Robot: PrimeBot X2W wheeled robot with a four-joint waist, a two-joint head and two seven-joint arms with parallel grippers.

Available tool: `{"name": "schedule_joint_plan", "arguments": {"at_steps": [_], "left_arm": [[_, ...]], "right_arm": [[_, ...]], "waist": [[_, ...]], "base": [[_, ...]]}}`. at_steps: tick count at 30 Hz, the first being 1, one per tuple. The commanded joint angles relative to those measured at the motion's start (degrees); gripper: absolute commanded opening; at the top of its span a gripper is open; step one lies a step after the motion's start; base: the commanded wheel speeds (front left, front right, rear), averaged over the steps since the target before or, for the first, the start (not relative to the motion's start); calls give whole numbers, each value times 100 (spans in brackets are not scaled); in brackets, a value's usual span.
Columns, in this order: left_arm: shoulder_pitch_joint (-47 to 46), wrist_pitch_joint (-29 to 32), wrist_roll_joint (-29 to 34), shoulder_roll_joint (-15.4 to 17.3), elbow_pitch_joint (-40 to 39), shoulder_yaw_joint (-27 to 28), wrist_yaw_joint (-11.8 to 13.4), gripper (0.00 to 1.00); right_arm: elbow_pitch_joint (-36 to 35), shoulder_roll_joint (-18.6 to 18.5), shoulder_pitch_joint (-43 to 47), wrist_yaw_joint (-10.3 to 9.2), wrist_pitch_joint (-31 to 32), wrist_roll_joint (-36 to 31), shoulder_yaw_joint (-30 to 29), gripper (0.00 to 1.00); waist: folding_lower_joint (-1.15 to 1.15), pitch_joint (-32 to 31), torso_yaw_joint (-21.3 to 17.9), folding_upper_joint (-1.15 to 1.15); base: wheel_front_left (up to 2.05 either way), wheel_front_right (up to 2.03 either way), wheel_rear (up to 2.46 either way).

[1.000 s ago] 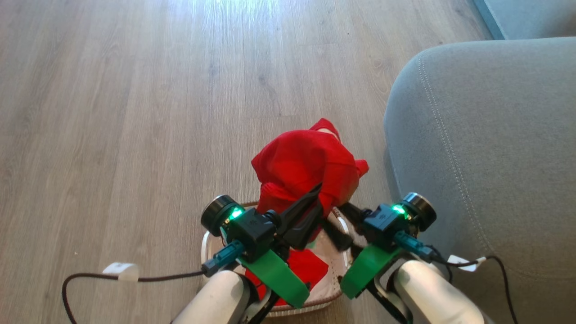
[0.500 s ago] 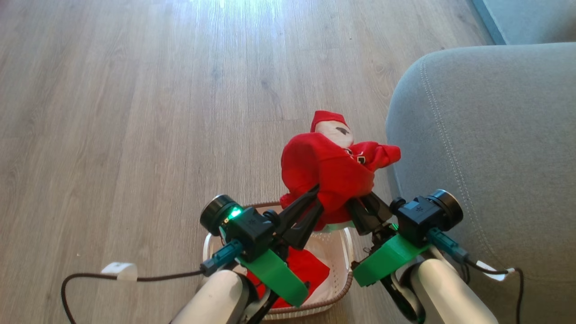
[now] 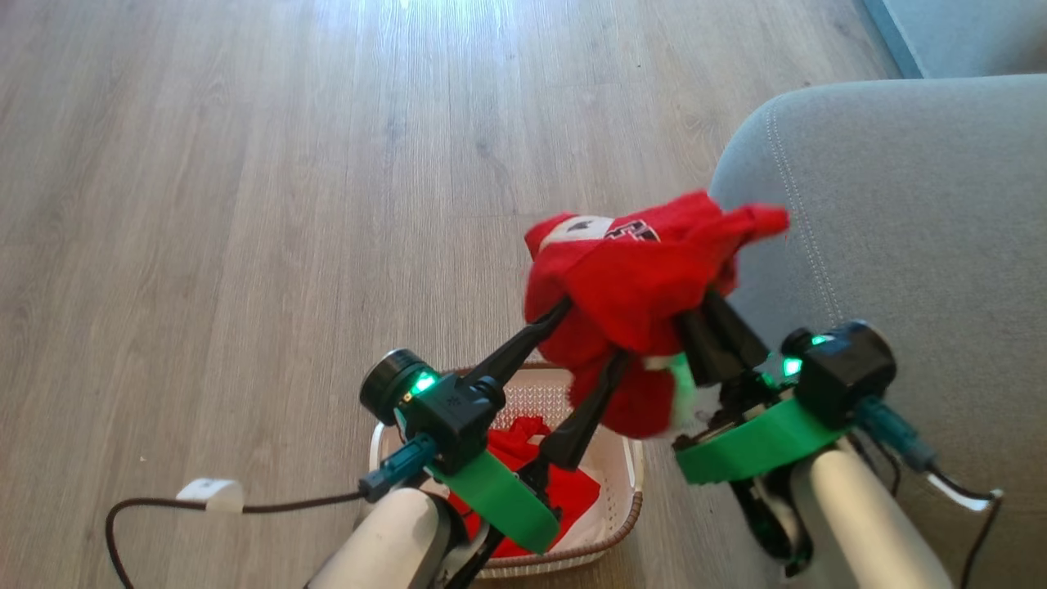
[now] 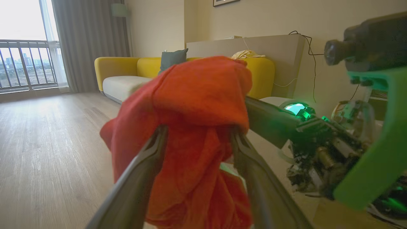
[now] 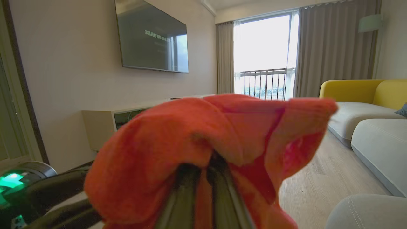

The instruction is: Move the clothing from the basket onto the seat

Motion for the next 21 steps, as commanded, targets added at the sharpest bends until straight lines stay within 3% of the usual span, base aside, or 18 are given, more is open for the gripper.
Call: {"name": "schedule_joint_plan", "arguments": {"at_steps": [1,21], "left_arm": [[-204,-55,51,10,-227,256,18,100],[47,-55,358,10,-64,675,8,100]], "right_arm": [[-248,94,-117,-1,-38,37,46,0],[-885,95,-32,-1,-38,214,-1120,0]], "waist": [[0,3,3,0],[0,25,2,0]], "base": [[0,0,0],[0,0,0]]}}
